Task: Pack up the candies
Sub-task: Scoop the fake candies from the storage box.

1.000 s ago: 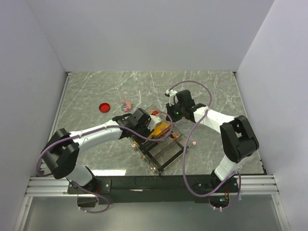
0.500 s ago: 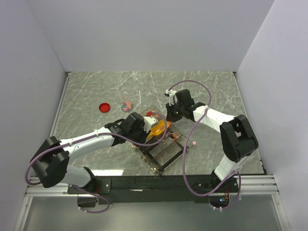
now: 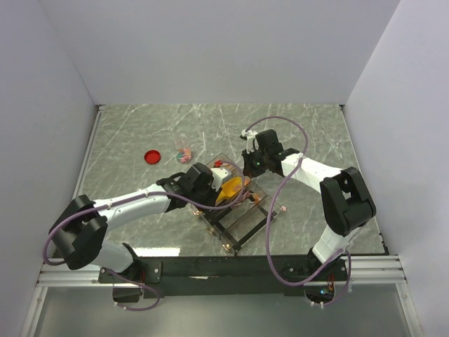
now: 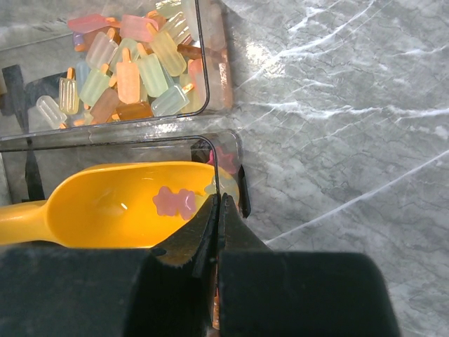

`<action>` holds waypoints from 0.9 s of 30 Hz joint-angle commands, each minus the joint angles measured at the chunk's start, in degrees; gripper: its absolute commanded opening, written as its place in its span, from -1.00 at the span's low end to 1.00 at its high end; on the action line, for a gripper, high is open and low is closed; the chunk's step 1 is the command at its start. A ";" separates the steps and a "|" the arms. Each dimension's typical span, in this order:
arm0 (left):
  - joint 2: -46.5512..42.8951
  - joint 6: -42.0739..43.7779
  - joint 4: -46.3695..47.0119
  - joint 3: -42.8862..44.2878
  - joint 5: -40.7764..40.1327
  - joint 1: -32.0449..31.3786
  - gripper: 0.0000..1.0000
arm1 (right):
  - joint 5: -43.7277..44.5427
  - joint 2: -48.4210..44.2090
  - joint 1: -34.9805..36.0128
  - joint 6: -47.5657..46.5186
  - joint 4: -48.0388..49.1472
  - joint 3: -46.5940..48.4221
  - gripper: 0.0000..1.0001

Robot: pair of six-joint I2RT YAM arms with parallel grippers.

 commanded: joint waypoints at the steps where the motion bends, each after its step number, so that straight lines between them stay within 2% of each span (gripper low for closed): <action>1: 2.55 -1.31 10.85 -0.24 6.76 -1.47 -0.99 | -2.04 2.66 1.14 1.97 -2.10 0.55 -1.00; 7: -2.01 -2.11 16.31 -4.63 7.73 -1.47 -0.99 | -2.83 2.48 1.05 2.84 -1.66 0.37 -1.00; 17: -9.57 -0.88 12.18 -7.01 3.69 -1.39 -0.99 | -2.22 3.36 1.14 2.84 -2.36 1.08 -0.99; 27: -12.21 -2.98 10.16 -7.71 1.84 -1.47 -0.99 | -1.34 3.62 1.05 2.14 -3.59 1.96 -0.92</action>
